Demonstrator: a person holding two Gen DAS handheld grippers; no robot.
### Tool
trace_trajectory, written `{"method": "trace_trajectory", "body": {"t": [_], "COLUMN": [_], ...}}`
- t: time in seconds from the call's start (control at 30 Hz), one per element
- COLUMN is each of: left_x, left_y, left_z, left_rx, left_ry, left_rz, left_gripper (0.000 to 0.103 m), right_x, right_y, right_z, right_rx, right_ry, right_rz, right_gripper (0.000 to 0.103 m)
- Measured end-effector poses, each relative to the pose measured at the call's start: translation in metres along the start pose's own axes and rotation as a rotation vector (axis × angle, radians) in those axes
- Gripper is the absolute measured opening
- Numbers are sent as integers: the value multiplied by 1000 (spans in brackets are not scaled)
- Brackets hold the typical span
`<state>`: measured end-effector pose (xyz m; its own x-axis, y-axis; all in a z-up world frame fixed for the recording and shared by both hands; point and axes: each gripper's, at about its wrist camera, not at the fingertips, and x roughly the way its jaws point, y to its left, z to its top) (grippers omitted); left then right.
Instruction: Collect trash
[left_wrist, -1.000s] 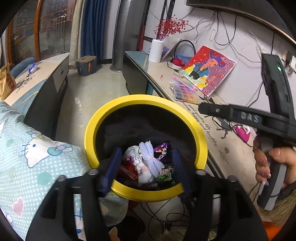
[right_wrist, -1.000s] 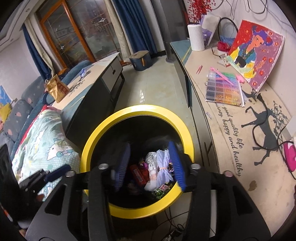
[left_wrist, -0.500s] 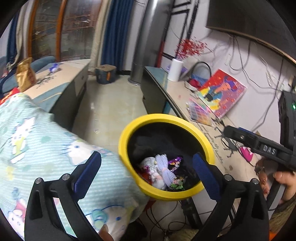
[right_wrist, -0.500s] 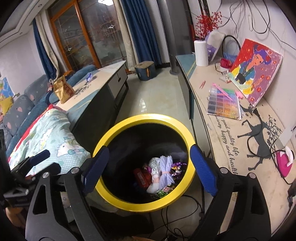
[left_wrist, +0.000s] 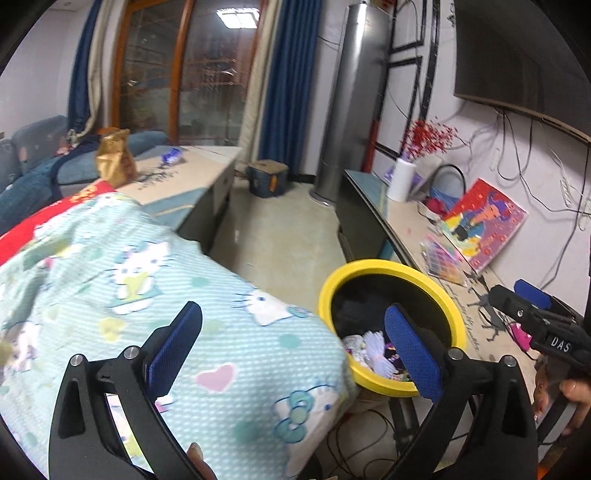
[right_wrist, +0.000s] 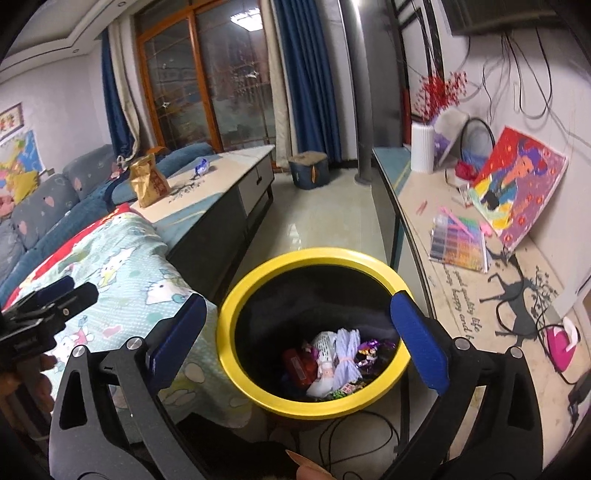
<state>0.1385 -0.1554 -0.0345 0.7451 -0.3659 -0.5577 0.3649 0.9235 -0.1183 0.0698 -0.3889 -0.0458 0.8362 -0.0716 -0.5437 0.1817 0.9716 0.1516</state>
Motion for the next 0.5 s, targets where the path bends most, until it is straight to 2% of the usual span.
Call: {"method": "trace_trajectory", "body": {"t": [0.13, 0.27, 0.4, 0.5], "left_x": [-21, -48, -70, -84], "left_y": [11, 22, 26, 27], "left_z": [-5, -13, -23, -29], "left_rx": [0, -9, 13, 12], "left_ry": [-50, -113, -163, -190], "left_rz": [54, 94, 114, 113], "left_gripper": [96, 96, 96, 96], "right_x": [-15, -38, -57, -64], "right_y": [23, 52, 69, 76], "right_z": [-7, -16, -22, -27], "right_rx": [-32, -92, -134, -147], "right_ry": [-63, -186, -270, -300], "right_rz": [10, -16, -39, -62], "right_gripper": [92, 92, 92, 92]}}
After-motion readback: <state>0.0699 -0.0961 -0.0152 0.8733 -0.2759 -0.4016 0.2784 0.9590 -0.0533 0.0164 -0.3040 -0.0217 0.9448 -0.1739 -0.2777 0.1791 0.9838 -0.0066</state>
